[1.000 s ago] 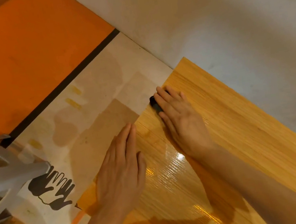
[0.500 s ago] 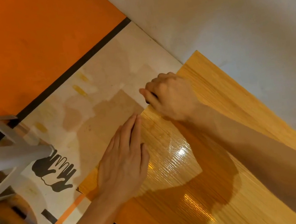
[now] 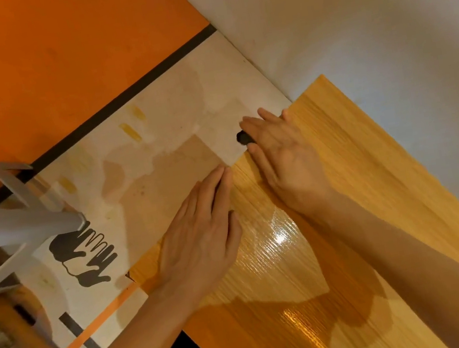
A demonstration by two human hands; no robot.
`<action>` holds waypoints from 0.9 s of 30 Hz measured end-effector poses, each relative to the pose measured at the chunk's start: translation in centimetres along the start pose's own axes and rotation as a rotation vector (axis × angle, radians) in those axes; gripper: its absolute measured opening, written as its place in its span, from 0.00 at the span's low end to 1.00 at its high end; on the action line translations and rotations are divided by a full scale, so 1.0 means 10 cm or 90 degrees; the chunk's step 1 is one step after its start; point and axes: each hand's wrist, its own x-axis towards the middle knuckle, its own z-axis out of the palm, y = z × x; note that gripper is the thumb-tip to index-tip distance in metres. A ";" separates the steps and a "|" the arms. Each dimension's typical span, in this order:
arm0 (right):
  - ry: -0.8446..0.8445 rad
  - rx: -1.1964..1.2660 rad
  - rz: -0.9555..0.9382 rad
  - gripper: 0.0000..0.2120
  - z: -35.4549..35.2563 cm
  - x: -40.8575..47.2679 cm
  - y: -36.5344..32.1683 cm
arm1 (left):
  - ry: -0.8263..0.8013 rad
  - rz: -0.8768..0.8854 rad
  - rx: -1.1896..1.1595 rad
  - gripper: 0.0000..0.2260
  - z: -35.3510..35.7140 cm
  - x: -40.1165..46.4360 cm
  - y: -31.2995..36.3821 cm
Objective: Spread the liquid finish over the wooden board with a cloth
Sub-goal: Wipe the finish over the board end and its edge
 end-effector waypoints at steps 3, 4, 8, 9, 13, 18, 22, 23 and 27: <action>-0.035 -0.022 0.012 0.21 -0.21 0.06 0.41 | 0.002 0.007 0.000 0.26 0.00 0.00 -0.02; -0.010 -0.023 0.080 0.21 -0.28 0.11 0.58 | 0.001 0.013 -0.005 0.26 -0.01 -0.01 -0.03; 0.126 0.013 0.347 0.22 -0.24 0.19 0.60 | -0.001 0.000 -0.038 0.27 -0.11 -0.18 -0.10; 0.141 0.004 0.360 0.22 -0.15 0.14 0.43 | 0.007 -0.011 -0.044 0.26 -0.14 -0.25 -0.14; 0.113 0.002 0.212 0.21 0.23 -0.29 -0.55 | 0.035 -0.061 -0.033 0.26 -0.17 -0.59 -0.30; 0.020 -0.009 0.003 0.21 0.28 -0.55 -0.80 | 0.061 -0.068 0.051 0.25 -0.09 -0.68 -0.29; 0.084 0.001 0.200 0.22 0.04 -0.28 -0.09 | 0.065 -0.070 0.064 0.25 -0.06 -0.62 -0.28; 0.122 0.019 0.284 0.22 0.00 -0.23 0.02 | 0.068 -0.069 0.060 0.25 -0.05 -0.62 -0.29; 0.199 0.106 0.376 0.20 0.21 -0.32 -0.53 | 0.094 -0.054 0.041 0.24 -0.05 -0.63 -0.30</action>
